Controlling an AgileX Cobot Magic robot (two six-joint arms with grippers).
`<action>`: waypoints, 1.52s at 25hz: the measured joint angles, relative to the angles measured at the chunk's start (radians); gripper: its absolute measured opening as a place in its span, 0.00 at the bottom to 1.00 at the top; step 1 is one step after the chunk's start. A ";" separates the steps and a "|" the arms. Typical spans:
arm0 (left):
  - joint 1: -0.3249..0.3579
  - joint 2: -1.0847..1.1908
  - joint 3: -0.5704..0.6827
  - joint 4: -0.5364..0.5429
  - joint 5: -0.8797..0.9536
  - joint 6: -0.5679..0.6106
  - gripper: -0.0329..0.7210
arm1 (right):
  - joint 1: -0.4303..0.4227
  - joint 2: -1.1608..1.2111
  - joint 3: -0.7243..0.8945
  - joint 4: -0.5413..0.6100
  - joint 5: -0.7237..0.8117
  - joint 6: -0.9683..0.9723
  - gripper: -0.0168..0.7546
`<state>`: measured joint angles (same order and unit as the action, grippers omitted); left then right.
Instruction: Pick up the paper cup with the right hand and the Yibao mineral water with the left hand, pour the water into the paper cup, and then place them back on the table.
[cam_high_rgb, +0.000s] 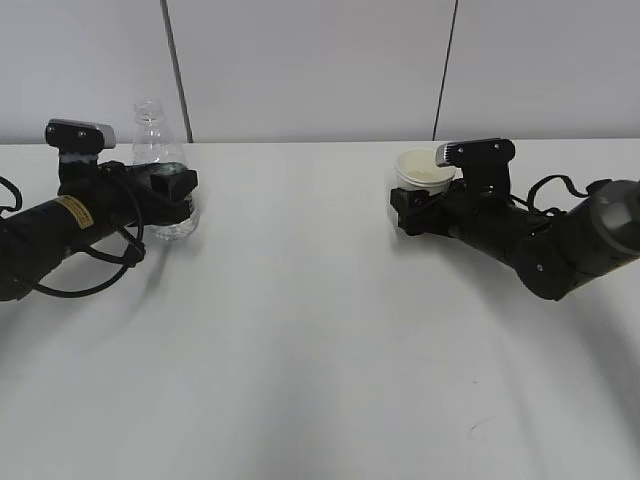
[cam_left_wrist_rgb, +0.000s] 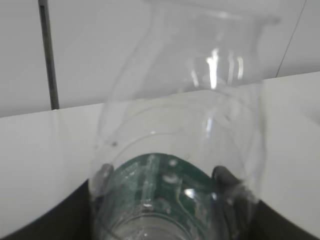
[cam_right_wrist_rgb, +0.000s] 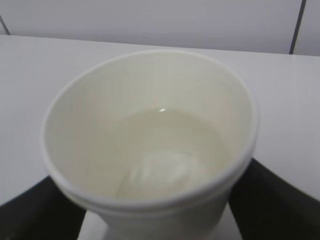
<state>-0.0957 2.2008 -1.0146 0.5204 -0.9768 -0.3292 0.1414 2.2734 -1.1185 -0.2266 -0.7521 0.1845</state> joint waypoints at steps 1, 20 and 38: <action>0.000 0.000 0.000 0.000 0.000 0.000 0.54 | 0.000 0.000 0.000 0.000 0.010 0.000 0.85; 0.000 0.000 -0.001 0.000 0.000 0.000 0.54 | 0.000 -0.013 0.000 0.000 0.043 0.009 0.74; 0.000 0.000 -0.001 0.000 0.000 0.000 0.54 | 0.000 -0.013 0.000 0.000 0.039 0.023 0.73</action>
<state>-0.0957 2.2008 -1.0154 0.5204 -0.9768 -0.3292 0.1414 2.2600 -1.1185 -0.2266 -0.7130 0.2074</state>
